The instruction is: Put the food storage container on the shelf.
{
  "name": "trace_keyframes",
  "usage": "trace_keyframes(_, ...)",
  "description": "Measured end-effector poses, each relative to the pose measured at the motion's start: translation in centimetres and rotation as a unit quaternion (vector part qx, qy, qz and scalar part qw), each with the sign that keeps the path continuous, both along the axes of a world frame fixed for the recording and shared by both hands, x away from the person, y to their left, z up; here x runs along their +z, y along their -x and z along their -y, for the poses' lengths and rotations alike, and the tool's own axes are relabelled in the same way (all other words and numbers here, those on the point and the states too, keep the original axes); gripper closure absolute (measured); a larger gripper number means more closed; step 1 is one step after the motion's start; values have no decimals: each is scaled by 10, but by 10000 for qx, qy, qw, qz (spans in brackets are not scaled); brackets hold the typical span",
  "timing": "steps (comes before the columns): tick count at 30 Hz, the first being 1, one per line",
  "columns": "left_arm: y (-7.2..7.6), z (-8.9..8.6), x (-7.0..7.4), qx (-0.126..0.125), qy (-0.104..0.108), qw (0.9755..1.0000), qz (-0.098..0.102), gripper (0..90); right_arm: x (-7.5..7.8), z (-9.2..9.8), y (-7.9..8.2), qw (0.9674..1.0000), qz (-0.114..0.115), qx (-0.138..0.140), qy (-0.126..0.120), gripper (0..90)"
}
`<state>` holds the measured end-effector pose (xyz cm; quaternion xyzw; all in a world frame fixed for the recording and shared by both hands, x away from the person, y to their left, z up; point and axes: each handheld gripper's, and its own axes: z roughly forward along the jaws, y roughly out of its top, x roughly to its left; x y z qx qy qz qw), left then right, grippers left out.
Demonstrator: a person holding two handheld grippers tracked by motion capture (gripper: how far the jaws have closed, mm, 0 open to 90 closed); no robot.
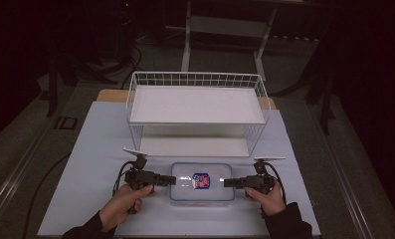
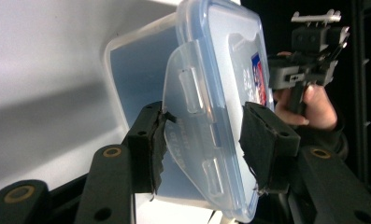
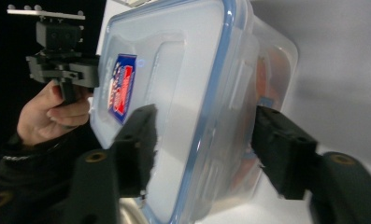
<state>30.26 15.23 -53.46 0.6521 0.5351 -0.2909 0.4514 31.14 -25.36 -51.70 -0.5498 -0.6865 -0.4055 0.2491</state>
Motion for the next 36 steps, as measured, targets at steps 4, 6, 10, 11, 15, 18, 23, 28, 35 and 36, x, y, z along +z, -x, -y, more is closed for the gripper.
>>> trace_keyframes(4,1,1,2,22,-65,10000,14,498,0,5,2,9994,-276,-177,-122,476)
trace_keyframes(6,2,2,3,29,-99,9999,39,498,0,4,4,9993,-256,-231,-116,478)
trace_keyframes(10,5,3,6,75,-175,9998,94,500,3,4,7,9994,-204,-277,-72,486)
trace_keyframes(11,6,3,7,73,-200,9997,108,501,3,4,8,9993,-197,-311,-78,489)
trace_keyframes(15,11,5,12,85,-249,9995,192,507,4,6,12,9992,-150,-365,-118,515)
trace_keyframes(18,13,5,15,47,-307,9992,235,514,7,6,16,9993,-91,-338,-106,523)
trace_keyframes(23,14,5,20,70,-373,9987,341,517,12,3,20,9996,6,-295,-34,528)
trace_keyframes(28,13,2,27,53,-397,9977,551,517,20,-2,20,9993,265,-261,58,527)
trace_keyframes(35,7,-3,42,196,-374,9944,967,518,36,-7,10,9977,621,-265,69,526)
trace_keyframes(36,6,-3,43,226,-370,9939,1018,518,38,-8,8,9971,717,-261,70,525)
